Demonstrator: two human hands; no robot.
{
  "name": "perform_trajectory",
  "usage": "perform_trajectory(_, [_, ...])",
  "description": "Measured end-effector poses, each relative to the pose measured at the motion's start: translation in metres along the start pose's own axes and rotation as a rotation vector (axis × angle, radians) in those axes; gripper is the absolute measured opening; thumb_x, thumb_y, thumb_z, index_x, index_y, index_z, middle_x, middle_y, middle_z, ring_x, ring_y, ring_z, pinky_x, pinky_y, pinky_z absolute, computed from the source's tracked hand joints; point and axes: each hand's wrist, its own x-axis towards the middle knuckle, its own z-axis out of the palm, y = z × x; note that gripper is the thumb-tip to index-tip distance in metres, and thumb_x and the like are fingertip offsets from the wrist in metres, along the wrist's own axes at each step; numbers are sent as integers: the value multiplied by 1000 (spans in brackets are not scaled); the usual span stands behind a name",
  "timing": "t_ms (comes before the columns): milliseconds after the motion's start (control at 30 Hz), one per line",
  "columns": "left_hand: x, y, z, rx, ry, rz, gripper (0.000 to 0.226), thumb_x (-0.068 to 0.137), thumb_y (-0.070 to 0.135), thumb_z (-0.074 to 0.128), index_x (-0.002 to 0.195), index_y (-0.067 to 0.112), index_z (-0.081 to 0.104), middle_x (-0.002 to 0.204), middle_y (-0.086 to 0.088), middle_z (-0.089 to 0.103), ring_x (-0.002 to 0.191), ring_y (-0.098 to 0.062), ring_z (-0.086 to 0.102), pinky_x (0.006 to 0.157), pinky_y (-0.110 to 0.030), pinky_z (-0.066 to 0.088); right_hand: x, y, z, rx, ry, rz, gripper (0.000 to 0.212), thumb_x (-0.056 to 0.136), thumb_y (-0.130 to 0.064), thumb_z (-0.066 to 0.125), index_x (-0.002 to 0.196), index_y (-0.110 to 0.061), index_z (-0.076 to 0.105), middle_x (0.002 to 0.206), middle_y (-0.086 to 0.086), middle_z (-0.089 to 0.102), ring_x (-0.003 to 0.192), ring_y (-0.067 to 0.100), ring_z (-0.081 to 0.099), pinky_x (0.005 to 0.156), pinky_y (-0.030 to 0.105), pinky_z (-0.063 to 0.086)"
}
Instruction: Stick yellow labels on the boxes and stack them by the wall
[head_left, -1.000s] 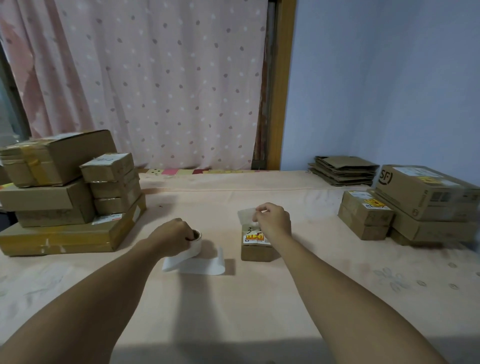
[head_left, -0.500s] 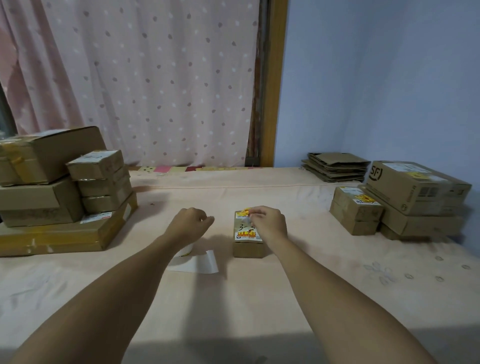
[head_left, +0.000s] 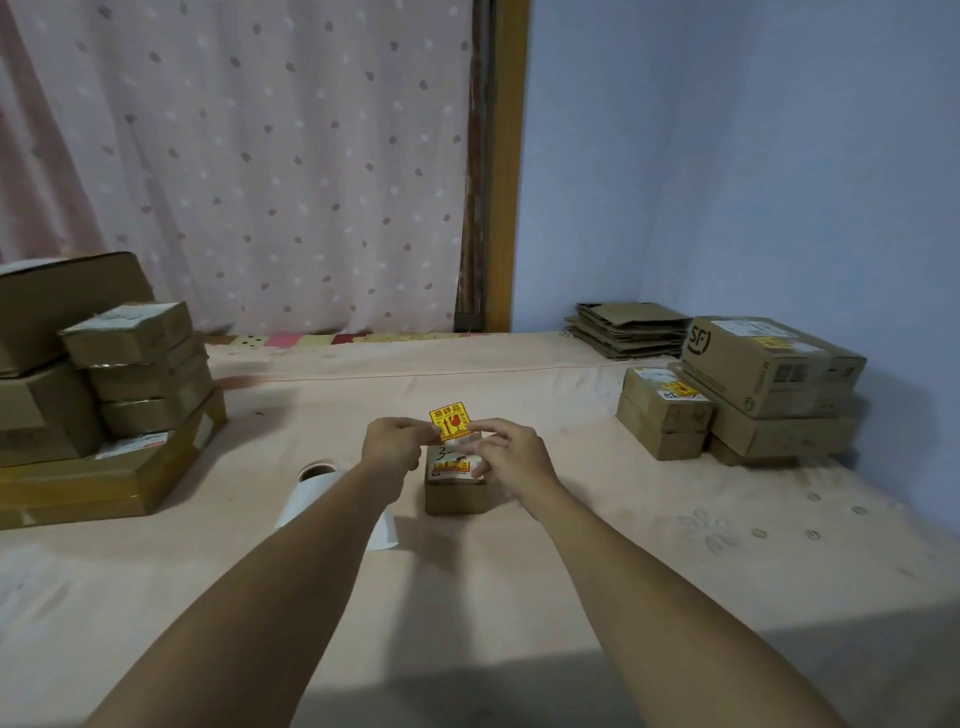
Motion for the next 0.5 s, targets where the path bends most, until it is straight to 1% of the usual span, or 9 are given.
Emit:
perform_trajectory(67, [2, -1, -4, 112, -12, 31, 6, 85, 5, 74, 80, 5, 77, 84, -14, 76, 57, -18, 45, 66, -30, 42, 1, -2, -4, -56, 110, 28, 19, 85, -22, 62, 95, -29, 77, 77, -6, 77, 68, 16, 68, 75, 38, 59])
perform_trajectory(100, [3, -2, -6, 165, -26, 40, 5, 85, 5, 74, 81, 5, 77, 85, -13, 76, 57, -15, 46, 71, -32, 42, 3, -3, -5, -83, 149, 44, 17, 81, -30, 61, 89, -29, 76, 76, -8, 76, 73, 15, 67, 74, 37, 58])
perform_trajectory(167, [5, -3, -9, 234, -63, 45, 6, 86, 5, 72, 84, 4, 78, 86, -12, 76, 56, -11, 47, 73, -29, 41, 6, -5, -6, -162, 151, 80, 22, 75, -40, 61, 85, -29, 76, 83, -8, 76, 85, 15, 67, 77, 35, 55])
perform_trajectory(200, [5, -3, -10, 255, -82, 42, 6, 86, 5, 72, 85, 2, 77, 86, -12, 76, 55, -10, 47, 67, -25, 42, 8, -6, -4, -202, 131, 103, 22, 77, -42, 63, 85, -27, 77, 88, -7, 76, 89, 15, 67, 79, 34, 54])
perform_trajectory(267, [5, -3, -10, 289, -111, 33, 6, 87, 4, 71, 85, 1, 76, 86, -15, 75, 55, -10, 48, 55, -24, 39, 12, -7, -2, -251, 89, 139, 20, 83, -40, 69, 83, -22, 77, 91, -5, 76, 92, 18, 67, 79, 32, 53])
perform_trajectory(333, [6, -5, -9, 319, -121, 14, 7, 87, 5, 70, 87, 0, 76, 88, -16, 74, 57, -12, 50, 52, -24, 37, 16, -8, 1, -290, 60, 167, 21, 86, -35, 72, 74, -18, 76, 91, -3, 76, 89, 18, 67, 76, 31, 51])
perform_trajectory(367, [6, -6, -9, 328, -119, 7, 8, 88, 5, 70, 89, 0, 75, 89, -16, 74, 58, -13, 50, 51, -24, 37, 18, -8, 3, -304, 50, 176, 19, 85, -32, 73, 72, -18, 76, 92, -3, 77, 89, 17, 67, 77, 30, 50])
perform_trajectory(433, [8, -8, -8, 329, -112, -2, 9, 88, 5, 70, 91, -1, 75, 90, -16, 74, 58, -13, 50, 51, -23, 37, 22, -6, 6, -320, 30, 196, 9, 82, -24, 75, 81, -16, 81, 101, -3, 77, 95, 17, 67, 82, 29, 53])
perform_trajectory(500, [11, -10, -7, 335, -110, -8, 8, 88, 6, 70, 90, 1, 76, 91, -15, 74, 58, -13, 50, 51, -23, 37, 22, -7, 9, -347, 16, 200, 16, 82, -21, 78, 97, -17, 82, 110, -2, 76, 99, 17, 67, 82, 27, 53])
